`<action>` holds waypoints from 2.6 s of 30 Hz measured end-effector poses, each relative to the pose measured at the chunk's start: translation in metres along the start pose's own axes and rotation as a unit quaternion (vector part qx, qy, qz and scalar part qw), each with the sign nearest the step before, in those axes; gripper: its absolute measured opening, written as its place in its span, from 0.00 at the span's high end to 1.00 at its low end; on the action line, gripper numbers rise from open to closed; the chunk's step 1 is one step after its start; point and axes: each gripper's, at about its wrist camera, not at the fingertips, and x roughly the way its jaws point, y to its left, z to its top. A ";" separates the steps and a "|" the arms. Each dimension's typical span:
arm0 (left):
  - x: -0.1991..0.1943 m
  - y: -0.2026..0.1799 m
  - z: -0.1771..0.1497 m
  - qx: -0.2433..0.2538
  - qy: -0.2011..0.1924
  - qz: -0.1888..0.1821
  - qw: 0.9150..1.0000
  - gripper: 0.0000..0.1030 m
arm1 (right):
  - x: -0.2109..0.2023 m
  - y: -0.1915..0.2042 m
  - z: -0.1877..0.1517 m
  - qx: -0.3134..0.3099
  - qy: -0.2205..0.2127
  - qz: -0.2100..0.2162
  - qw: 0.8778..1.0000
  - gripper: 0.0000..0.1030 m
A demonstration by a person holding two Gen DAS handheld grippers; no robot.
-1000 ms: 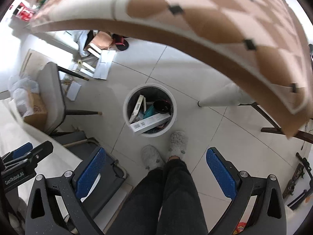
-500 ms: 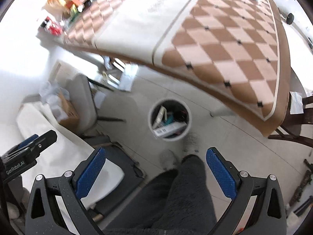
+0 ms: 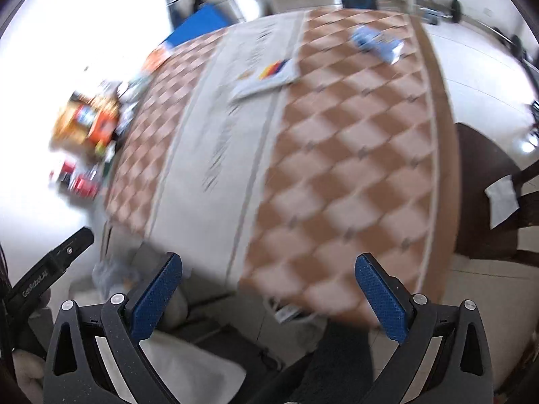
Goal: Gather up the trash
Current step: 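Raise both grippers from the bin back toward the table, then grasp the white tablet box with the left gripper while the right grasps the blue printed bag, then carry the tablet box and blue bag over the trash bin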
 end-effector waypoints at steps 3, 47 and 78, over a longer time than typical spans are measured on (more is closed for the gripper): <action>0.039 -0.036 0.051 -0.026 0.052 -0.030 0.998 0.00 | 0.019 -0.033 0.067 0.015 -0.005 -0.035 0.999 0.00; 0.247 -0.170 0.186 0.022 0.159 -0.013 0.987 0.31 | 0.229 -0.140 0.356 -0.053 0.137 -0.100 0.984 0.12; 0.102 -0.124 0.093 0.087 0.017 -0.007 0.996 0.31 | 0.133 -0.062 0.233 0.012 0.039 -0.015 0.999 0.81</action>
